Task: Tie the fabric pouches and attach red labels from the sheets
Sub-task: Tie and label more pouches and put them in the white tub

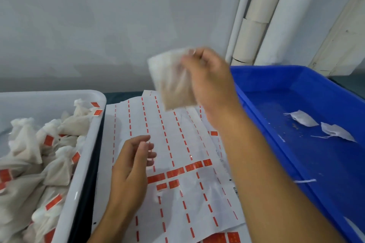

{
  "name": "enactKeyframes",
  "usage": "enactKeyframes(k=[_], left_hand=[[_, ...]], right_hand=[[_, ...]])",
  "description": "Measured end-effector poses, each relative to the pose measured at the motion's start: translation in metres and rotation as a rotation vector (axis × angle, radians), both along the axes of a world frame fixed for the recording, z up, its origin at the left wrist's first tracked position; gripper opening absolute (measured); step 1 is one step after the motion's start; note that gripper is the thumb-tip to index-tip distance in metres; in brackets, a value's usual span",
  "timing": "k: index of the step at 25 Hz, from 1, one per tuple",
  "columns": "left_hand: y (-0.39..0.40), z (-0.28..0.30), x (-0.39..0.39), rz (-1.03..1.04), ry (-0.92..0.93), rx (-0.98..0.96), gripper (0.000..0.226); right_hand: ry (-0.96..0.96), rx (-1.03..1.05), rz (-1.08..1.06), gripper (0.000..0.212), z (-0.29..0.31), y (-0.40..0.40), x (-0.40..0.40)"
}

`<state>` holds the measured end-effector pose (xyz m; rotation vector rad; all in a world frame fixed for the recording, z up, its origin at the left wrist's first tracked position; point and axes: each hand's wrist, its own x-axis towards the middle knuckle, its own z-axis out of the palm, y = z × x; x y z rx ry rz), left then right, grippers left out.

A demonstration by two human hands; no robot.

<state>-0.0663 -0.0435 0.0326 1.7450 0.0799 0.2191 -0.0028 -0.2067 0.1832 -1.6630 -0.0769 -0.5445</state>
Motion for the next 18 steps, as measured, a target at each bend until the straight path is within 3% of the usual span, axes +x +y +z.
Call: enactKeyframes(k=[3,6,12,18], left_hand=[[0.003,0.005,0.000,-0.105,0.063,-0.374,0.048],[0.005,0.009,-0.001,-0.151,0.055,-0.526,0.048],[0.000,0.001,0.000,0.003,0.118,-0.240,0.022],[-0.001,-0.004,0.000,-0.029,0.094,-0.107,0.028]], right_hand=[[0.146,-0.070,0.212,0.011,-0.058,0.029,-0.033],[0.252,-0.096,0.222,0.009,-0.101,0.036,-0.045],[0.319,-0.051,0.216,0.008,-0.134,0.024,-0.049],[0.192,-0.142,0.118,0.015,-0.142,0.013,-0.053]])
